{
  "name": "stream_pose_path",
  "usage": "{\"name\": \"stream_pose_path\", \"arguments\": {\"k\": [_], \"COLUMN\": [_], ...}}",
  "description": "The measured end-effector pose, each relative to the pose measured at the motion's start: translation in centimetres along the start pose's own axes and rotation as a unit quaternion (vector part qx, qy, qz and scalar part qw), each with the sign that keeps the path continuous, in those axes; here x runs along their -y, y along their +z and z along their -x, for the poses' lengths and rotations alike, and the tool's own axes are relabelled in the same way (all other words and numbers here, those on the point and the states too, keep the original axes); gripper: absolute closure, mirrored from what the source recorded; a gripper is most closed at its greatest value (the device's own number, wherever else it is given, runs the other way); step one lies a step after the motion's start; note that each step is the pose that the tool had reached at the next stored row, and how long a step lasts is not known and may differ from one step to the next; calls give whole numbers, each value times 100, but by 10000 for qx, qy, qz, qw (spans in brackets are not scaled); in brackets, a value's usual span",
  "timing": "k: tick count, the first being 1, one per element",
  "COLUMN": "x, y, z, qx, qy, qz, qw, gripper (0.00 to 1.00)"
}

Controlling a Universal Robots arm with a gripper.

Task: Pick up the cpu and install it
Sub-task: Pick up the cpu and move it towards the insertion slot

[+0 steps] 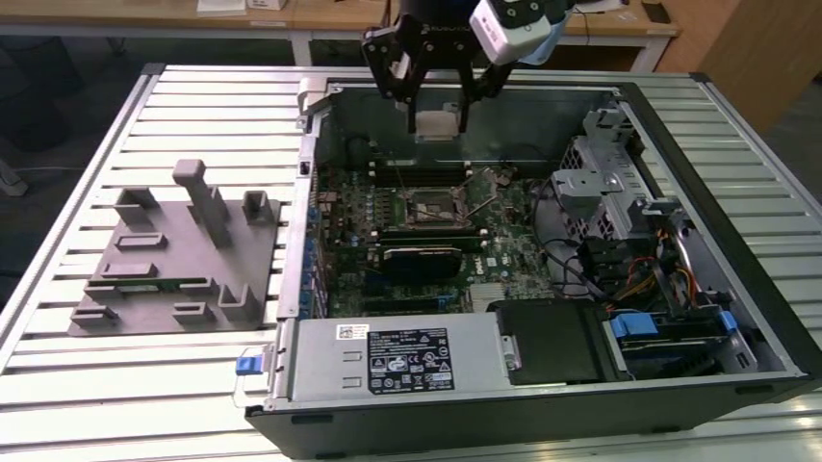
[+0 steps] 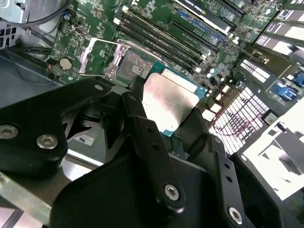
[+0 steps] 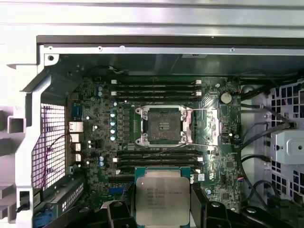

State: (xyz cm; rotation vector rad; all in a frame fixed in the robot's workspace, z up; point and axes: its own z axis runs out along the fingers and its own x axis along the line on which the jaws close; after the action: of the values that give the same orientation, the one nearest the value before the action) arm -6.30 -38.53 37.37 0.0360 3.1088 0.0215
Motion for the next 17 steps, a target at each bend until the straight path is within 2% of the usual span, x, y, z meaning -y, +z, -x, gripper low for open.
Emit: {"name": "stream_pose_path", "arguments": {"k": [17], "x": [-88], "y": [284], "z": [8], "qx": [5], "qy": [53], "qz": [-138], "qw": [9999], "gripper": [46]}}
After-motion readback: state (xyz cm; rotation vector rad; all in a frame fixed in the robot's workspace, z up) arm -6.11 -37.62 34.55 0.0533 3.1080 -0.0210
